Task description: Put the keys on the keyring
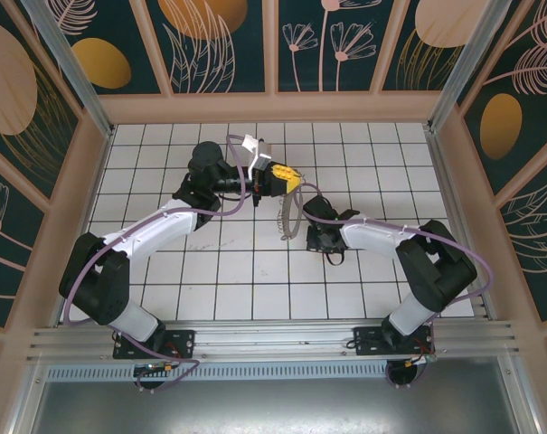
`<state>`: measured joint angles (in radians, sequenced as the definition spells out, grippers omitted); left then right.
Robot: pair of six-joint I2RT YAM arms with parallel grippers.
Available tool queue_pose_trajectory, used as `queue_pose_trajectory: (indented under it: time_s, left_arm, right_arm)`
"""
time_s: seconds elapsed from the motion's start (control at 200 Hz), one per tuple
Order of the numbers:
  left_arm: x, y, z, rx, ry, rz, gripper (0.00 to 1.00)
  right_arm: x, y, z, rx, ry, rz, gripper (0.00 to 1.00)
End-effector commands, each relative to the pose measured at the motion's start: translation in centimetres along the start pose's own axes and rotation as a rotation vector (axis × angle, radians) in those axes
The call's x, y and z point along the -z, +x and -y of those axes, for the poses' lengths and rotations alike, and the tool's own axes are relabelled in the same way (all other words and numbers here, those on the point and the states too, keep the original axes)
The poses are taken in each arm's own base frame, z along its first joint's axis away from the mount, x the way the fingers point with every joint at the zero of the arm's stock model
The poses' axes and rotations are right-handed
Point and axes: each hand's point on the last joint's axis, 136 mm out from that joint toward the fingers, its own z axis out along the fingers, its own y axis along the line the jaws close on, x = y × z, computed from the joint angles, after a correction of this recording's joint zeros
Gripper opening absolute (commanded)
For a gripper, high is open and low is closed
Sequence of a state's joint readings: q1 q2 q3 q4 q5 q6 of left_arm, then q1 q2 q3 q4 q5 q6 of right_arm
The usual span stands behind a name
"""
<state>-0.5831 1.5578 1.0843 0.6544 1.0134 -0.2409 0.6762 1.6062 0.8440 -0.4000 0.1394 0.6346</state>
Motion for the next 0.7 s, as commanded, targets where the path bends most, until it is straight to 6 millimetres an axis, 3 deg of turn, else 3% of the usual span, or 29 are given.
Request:
queue_pose_trajectory:
  time_s: [0.0,0.31,0.49,0.556,0.696]
  left_arm:
    - [0.2,-1.8,1.4,-0.063,0.035,0.038,0.00]
    - [0.2,-1.9,1.4,-0.061,0.039,0.041,0.00]
    - [0.1,-1.9,1.5,-0.061,0.038,0.033,0.00]
    - [0.1,-1.9,1.4,-0.061,0.035,0.030,0.00]
    - [0.2,-2.2,1.4,-0.068,0.033,0.029,0.00]
  right_arm:
    - [0.8,0.1,0.3,0.007,0.014,0.008,0.01]
    - [4.4,-3.2,-0.6,0.028,-0.084,0.130,0.00]
    - [9.4,-6.6,-2.4,0.064,-0.356,0.292,0.00]
    - [11.5,-8.3,-1.5,0.038,-0.457,0.364,0.00]
    - [15.9,-10.0,-0.5,0.067,-0.665,0.518,0.00]
